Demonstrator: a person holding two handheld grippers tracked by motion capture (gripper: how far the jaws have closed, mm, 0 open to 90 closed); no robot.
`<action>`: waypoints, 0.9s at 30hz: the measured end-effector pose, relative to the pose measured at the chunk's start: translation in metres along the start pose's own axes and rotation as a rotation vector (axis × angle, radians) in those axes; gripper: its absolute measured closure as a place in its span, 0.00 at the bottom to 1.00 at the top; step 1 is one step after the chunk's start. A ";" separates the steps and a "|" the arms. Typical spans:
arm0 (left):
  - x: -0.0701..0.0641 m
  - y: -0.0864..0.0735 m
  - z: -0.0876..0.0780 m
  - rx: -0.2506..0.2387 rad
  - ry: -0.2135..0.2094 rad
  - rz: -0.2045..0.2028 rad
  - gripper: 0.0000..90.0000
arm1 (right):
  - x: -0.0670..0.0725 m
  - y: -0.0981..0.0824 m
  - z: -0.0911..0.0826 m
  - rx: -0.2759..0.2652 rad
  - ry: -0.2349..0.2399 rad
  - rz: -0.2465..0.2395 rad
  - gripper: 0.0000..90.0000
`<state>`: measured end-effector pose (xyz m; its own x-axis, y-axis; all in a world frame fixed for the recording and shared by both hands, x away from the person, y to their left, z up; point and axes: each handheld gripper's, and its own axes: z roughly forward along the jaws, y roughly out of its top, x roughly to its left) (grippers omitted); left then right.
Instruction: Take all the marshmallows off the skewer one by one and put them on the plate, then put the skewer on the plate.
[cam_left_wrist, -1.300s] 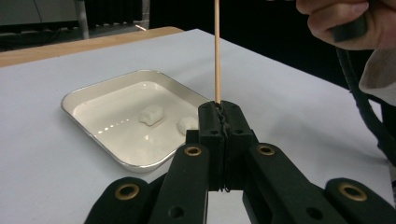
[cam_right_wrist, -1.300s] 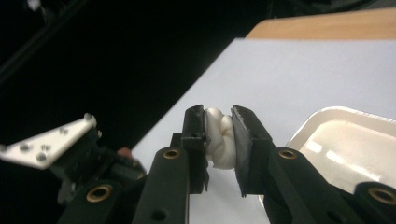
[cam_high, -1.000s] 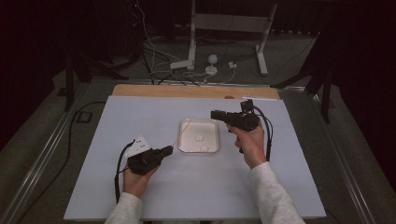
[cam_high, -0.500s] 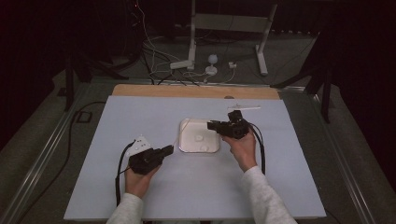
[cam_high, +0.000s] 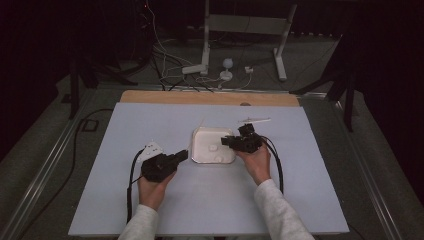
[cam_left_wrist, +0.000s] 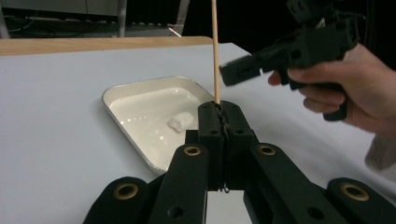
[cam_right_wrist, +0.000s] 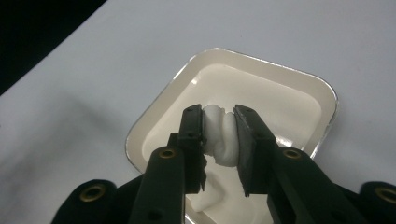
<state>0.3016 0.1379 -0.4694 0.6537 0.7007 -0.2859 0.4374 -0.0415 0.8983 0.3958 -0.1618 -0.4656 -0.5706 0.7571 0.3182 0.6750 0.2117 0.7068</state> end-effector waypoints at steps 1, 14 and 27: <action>0.000 0.001 0.001 -0.002 0.002 -0.011 1.00 | 0.000 0.000 0.001 0.003 -0.006 0.003 0.73; -0.003 0.006 0.021 -0.004 0.059 -0.082 1.00 | 0.004 0.001 -0.013 -0.068 -0.033 0.013 0.17; -0.008 0.005 0.043 0.026 0.119 -0.121 1.00 | 0.007 -0.017 -0.046 -0.135 0.012 -0.018 0.16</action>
<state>0.3252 0.1018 -0.4769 0.5181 0.7809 -0.3491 0.5254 0.0315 0.8503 0.3582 -0.1884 -0.4462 -0.5883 0.7462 0.3115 0.5957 0.1395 0.7910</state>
